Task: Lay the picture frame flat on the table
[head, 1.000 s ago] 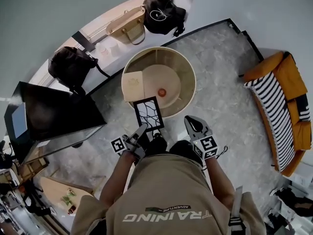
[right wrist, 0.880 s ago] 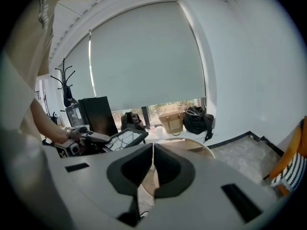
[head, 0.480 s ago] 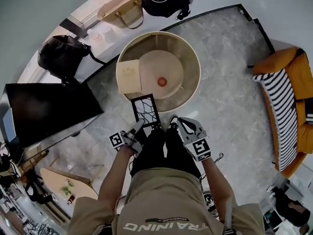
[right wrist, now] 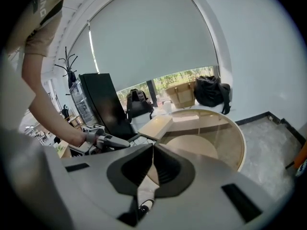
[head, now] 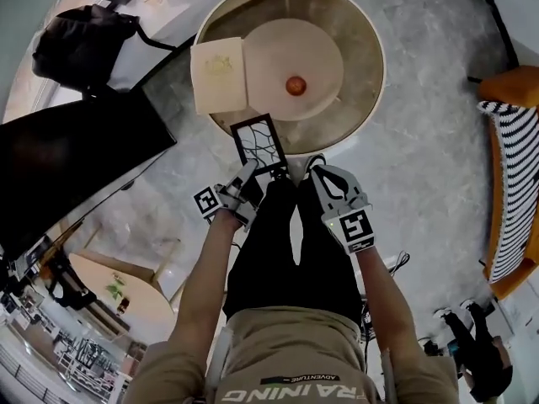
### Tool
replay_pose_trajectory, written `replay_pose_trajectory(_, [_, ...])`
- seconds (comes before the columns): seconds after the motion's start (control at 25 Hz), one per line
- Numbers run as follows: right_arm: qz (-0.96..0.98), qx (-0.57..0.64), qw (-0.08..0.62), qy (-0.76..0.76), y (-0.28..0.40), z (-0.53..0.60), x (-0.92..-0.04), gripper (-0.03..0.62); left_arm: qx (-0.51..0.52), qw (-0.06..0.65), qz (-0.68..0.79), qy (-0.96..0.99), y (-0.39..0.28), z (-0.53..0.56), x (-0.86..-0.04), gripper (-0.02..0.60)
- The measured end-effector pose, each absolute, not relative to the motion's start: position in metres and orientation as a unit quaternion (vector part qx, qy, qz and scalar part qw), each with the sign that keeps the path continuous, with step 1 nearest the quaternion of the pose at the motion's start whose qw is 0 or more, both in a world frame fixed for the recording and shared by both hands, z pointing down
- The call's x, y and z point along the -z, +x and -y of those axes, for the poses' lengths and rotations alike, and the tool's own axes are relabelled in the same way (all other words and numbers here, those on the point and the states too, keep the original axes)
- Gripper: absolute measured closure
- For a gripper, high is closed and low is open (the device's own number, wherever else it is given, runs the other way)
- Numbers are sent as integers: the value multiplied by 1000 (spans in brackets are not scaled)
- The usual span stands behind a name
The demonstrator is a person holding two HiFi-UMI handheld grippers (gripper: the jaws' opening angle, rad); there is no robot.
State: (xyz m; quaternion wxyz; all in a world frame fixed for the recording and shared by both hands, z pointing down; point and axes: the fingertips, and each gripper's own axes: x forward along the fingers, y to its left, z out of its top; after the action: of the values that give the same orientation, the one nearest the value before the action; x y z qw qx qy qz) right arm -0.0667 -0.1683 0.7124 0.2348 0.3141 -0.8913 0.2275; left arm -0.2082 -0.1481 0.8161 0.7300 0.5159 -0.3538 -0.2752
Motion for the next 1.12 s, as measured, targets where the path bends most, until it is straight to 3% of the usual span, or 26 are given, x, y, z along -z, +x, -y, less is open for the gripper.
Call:
replay_pose_trajectory(0.72, [879, -277, 235, 308, -66, 142, -762, 585, 221, 739, 413, 484, -215, 163, -888, 532])
replay_pose_trajectory(1.12, [875, -294, 230, 308, -58, 116, -770, 585, 134, 696, 503, 494, -218, 168, -904, 531])
